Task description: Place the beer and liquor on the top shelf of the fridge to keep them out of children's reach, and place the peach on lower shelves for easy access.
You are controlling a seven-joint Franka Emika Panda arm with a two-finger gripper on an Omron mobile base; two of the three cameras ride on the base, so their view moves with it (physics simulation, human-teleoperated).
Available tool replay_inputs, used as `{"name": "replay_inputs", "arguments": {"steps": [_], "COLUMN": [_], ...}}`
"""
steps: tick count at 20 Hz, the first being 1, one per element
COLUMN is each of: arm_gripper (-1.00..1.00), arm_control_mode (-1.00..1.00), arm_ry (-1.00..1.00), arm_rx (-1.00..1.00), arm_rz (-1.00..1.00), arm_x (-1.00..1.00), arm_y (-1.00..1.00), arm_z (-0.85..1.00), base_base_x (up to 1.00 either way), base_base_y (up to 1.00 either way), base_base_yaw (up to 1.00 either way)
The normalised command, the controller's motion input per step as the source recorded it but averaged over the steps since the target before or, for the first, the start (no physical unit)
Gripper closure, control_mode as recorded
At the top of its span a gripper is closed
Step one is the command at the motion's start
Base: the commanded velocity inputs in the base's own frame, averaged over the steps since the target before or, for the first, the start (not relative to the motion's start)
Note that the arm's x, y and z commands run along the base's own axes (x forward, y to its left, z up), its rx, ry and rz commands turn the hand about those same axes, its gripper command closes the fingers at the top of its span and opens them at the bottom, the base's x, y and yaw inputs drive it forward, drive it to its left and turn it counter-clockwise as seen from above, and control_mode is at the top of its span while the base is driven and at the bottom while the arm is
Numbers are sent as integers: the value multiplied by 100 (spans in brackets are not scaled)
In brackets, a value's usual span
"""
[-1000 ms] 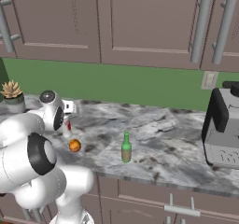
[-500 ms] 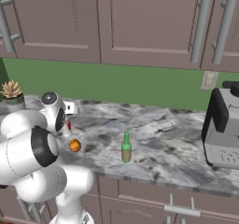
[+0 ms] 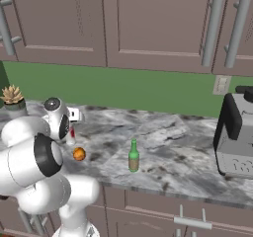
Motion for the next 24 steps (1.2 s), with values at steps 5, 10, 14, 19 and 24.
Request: {"name": "replay_inputs", "arguments": {"steps": [5,10,14,19,24], "arm_gripper": [100,100,100,100,100], "arm_control_mode": [-100,-100,-100,-100,-100], "arm_ry": [0,-1,0,0,-7], "arm_rx": [0,0,0,-3,-1], "arm_rz": [7,3,0,0,-1], "arm_x": [-49,-60,-69,-68,-61], "arm_y": [-6,-24,-20,-11,-29], "arm_z": [40,89,95,76,48], "base_base_x": [0,0,0,0,0], "base_base_y": [0,0,0,0,0], "base_base_yaw": [0,0,0,0,0]}}
